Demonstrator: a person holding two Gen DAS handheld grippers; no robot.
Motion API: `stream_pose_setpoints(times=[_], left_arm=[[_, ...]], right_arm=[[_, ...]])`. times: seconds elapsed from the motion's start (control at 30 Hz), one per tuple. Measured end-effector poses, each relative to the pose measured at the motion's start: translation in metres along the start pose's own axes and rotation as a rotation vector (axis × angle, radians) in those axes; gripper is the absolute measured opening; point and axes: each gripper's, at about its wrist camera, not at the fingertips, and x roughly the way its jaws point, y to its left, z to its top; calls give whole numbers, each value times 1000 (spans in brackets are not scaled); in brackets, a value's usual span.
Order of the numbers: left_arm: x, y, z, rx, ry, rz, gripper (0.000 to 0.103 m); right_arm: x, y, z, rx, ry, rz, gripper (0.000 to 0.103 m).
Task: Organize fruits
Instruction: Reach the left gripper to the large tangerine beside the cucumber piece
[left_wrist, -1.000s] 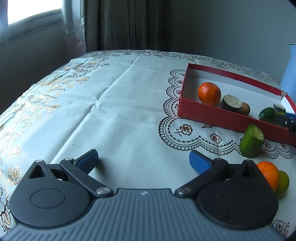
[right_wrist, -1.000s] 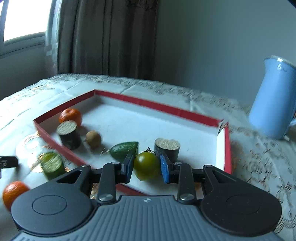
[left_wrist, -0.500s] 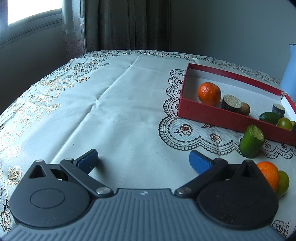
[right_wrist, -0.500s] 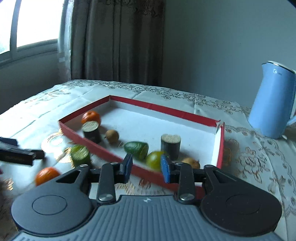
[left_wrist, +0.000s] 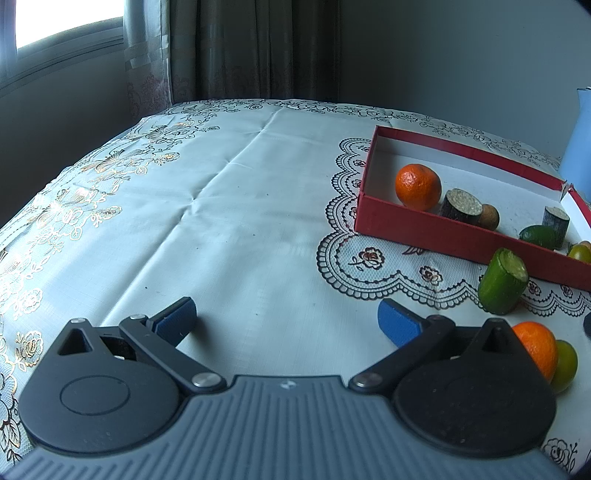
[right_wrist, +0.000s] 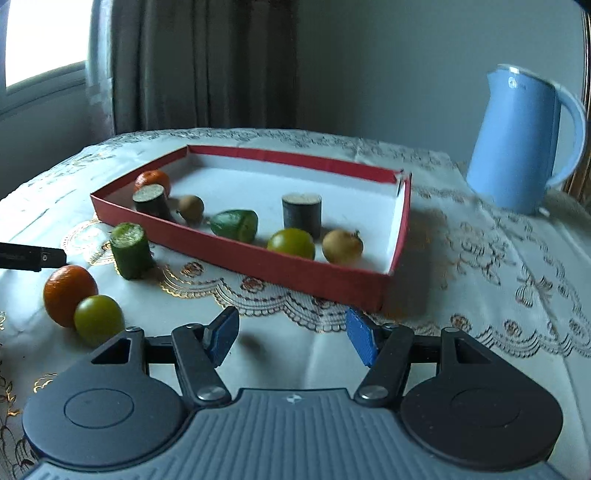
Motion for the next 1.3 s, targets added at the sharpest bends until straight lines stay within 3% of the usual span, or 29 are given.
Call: stream_pose_setpoints(times=[0.13,0.27,0.5,0.63,0.83,0.93,1.03,1.13,1.3], left_arm=[[0,0,0,0,0,0,103],[-1,0,0,-6,-6,-7,103],[-28,-5,-3,-7,-77,-23,103],[-53,-19,-3,0,-112,-81,103],[-78,-42,4,-53,-105,-258,103],[-80,-53,3,-15,-124,-220,103],[-73,-61,0,28,-91,-189,103],[-72,-61,-7,50,-80,-237,102],[-85,-63,-18,137,-182,-309,103]], right_arm=[[2,-2,-2,13,4,-3,68],[4,-7,-2,44,13,1,81],[5,-6,-3,39,18,15,85],[6,-6,-3,37,19,15,85],[6,-6,-3,37,19,15,85],[6,-6,-3,37,19,15,86],[6,-6,-3,36,19,15,86],[6,-6,-3,36,19,16,86],[6,-6,-3,36,19,15,86]])
